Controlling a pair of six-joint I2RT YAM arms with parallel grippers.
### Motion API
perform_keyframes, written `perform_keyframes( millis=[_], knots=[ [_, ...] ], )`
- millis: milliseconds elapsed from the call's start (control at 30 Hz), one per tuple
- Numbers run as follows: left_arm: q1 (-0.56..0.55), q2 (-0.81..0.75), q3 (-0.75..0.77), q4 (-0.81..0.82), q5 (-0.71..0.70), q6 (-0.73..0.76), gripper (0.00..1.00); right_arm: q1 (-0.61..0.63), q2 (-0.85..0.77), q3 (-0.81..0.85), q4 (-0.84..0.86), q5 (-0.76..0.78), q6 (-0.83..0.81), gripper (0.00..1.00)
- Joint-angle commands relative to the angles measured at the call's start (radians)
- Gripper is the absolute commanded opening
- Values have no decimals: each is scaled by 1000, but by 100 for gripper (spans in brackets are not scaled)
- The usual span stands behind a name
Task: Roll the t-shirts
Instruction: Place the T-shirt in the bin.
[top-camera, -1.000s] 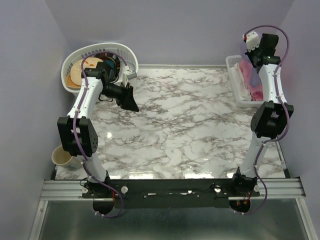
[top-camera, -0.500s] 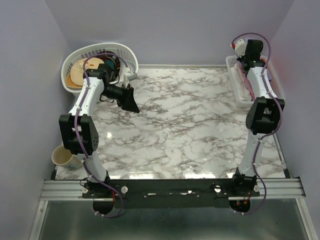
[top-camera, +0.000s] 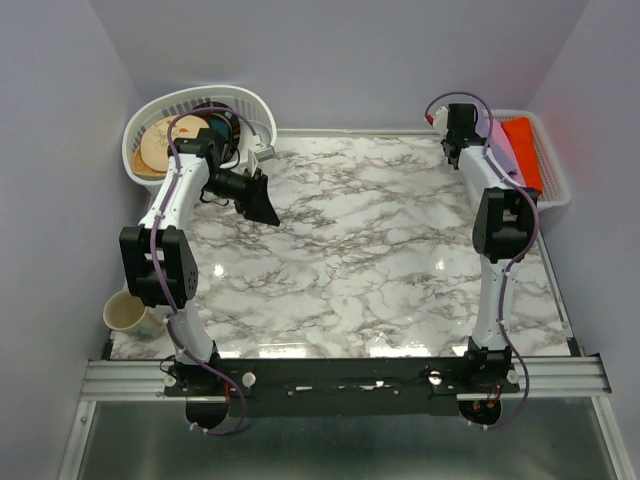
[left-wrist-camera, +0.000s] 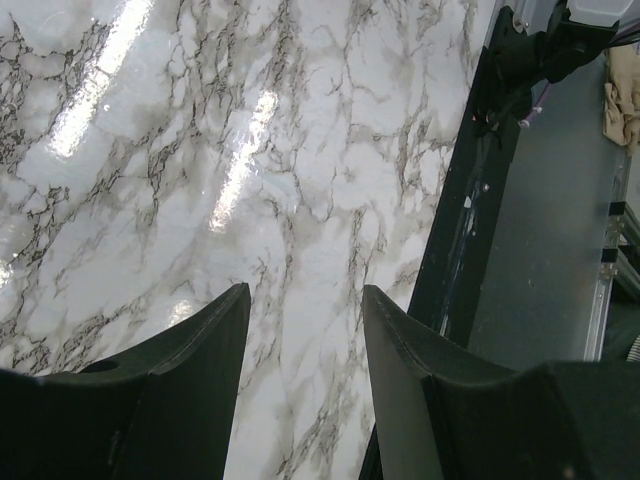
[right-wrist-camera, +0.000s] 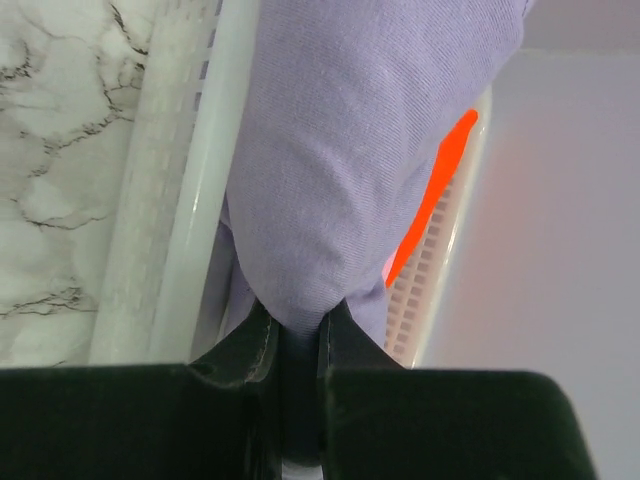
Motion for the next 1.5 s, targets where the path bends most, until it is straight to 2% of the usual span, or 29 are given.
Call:
perform_keyframes(
  millis=[0,200,400,433,500,533,567,700,800,833,933,967,1033,1100,1133,1233,1300,1400,1467],
  knots=[
    [3,-12,-8,-99,35,8,57,24,4,-9,-45,35,95,0],
    [3,-10,1,-92,31,0,57,25,-10,-1,-149,-62,222,0],
    [3,-21,-5,-89,22,-11,57,-9,-38,21,-329,-275,334,2],
    [3,-22,-10,-88,19,-12,58,-14,-24,83,-368,-289,357,21],
    [3,-28,-17,-86,15,-14,58,-23,59,181,-520,-309,391,39],
    [3,-30,-23,-83,14,-15,58,-23,89,264,-560,-303,432,53],
    [3,-33,-30,-82,11,-17,58,-47,121,301,-630,-339,446,57],
    [1,-33,-39,-76,12,-17,58,-57,56,263,-617,-425,468,63],
    [1,-27,-30,-76,15,-15,58,-57,10,300,-677,-481,483,69],
    [1,-25,-21,-79,17,-14,58,-57,-10,303,-689,-495,489,74],
    [1,-25,-2,-79,25,-11,58,-57,-58,367,-799,-518,529,82],
    [0,-24,3,-80,28,-6,58,-57,-64,407,-885,-524,541,83],
    [0,-25,12,-86,41,3,58,-57,-108,459,-951,-591,550,89],
    [0,-27,16,-86,52,12,58,-57,-166,423,-967,-613,554,90],
    [0,-25,21,-86,60,15,58,-57,-195,339,-953,-607,543,91],
    [-3,-25,32,-82,58,15,58,-78,-309,185,-848,-588,528,91],
    [-3,-27,36,-86,55,17,58,-118,-328,159,-798,-581,534,90],
    [-3,-33,32,-92,52,25,58,-182,-288,185,-765,-567,570,81],
    [-3,-41,13,-86,45,23,58,-216,-257,215,-745,-567,569,68]
  ],
)
